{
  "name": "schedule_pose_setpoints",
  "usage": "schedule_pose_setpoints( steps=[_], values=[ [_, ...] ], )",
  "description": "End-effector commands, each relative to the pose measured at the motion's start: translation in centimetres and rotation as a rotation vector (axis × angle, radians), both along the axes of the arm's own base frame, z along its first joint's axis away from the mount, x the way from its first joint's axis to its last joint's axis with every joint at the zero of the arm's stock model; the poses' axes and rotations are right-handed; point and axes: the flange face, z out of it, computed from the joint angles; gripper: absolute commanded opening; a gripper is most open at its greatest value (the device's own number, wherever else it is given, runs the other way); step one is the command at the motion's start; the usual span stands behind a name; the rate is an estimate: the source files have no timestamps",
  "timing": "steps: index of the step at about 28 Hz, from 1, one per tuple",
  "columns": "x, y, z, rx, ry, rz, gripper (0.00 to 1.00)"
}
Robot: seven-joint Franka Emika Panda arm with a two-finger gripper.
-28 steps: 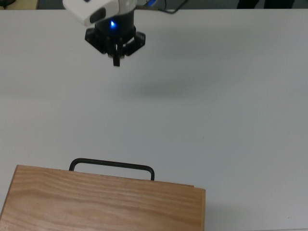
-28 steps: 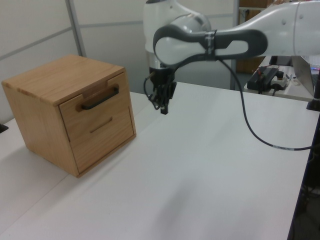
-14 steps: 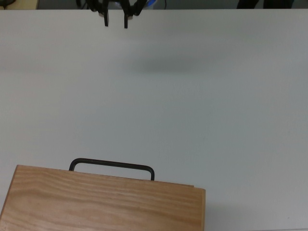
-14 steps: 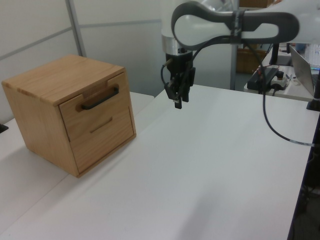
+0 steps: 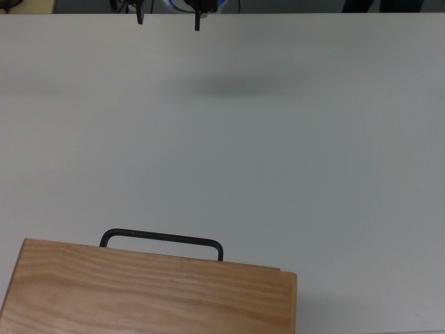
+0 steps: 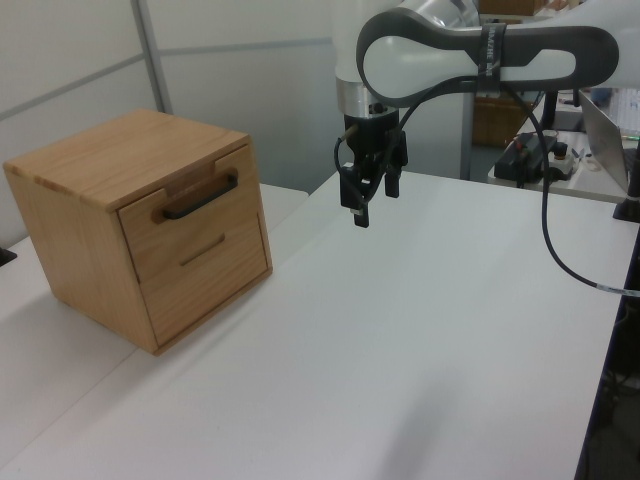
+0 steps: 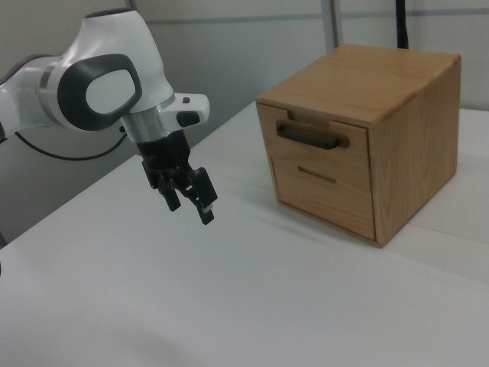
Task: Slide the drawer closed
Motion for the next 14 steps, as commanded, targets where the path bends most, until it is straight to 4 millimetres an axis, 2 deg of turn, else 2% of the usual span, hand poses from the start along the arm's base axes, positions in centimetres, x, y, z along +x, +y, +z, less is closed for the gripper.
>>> schedule_pose_setpoints(
  steps=[1, 14],
  values=[
    [-0.5, 0.4, -0.1, 0.012, -0.01, -0.014, 1.0],
    [0.5, 0.5, -1.1, 0.011, 0.005, -0.014, 1.0]
  ],
)
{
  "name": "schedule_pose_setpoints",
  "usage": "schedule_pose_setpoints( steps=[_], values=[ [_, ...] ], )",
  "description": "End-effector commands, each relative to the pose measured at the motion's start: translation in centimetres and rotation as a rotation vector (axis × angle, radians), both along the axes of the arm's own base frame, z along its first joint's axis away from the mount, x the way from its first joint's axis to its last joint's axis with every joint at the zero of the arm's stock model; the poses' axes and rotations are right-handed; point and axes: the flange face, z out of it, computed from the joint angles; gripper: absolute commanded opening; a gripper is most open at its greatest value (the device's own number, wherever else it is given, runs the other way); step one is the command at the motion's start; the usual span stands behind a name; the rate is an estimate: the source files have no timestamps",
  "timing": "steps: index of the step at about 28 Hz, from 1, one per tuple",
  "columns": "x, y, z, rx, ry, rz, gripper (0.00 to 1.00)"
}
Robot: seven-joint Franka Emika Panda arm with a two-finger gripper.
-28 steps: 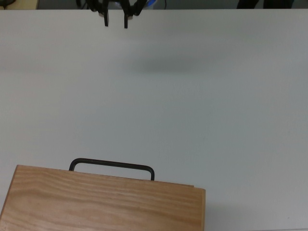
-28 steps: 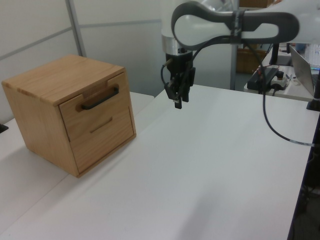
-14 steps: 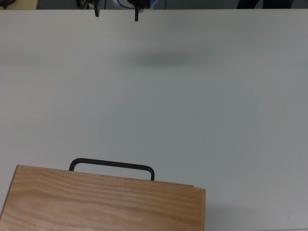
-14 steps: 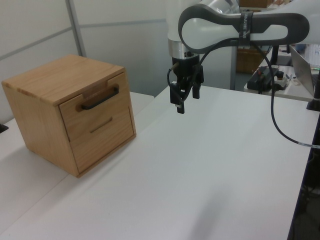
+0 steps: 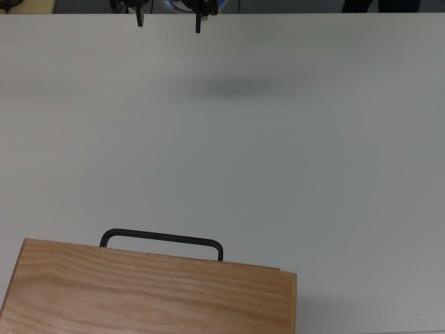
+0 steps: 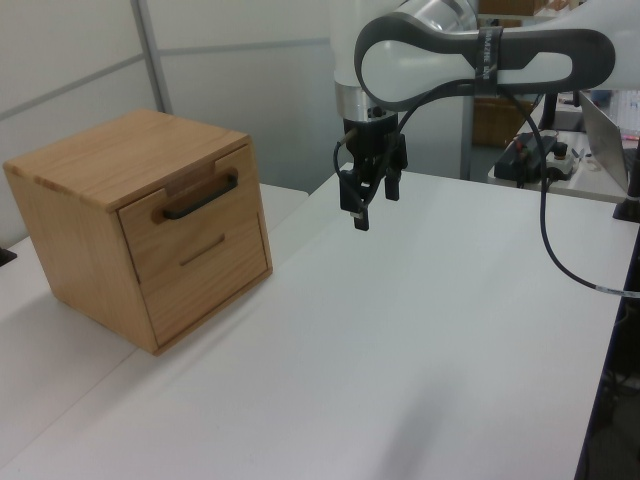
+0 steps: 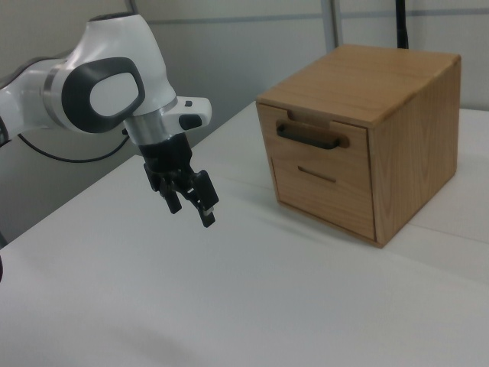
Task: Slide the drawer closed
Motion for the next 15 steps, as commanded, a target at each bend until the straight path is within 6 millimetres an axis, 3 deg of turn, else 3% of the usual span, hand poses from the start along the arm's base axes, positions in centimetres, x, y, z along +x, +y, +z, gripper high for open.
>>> schedule_pose_setpoints(
  steps=[1, 9, 15],
  values=[
    [0.3, 0.44, -0.45, 0.011, -0.008, -0.014, 1.0],
    [1.0, 0.49, -1.43, 0.01, 0.007, -0.014, 1.0],
    [1.19, 0.5, -1.1, 0.011, 0.0, -0.014, 1.0]
  ],
)
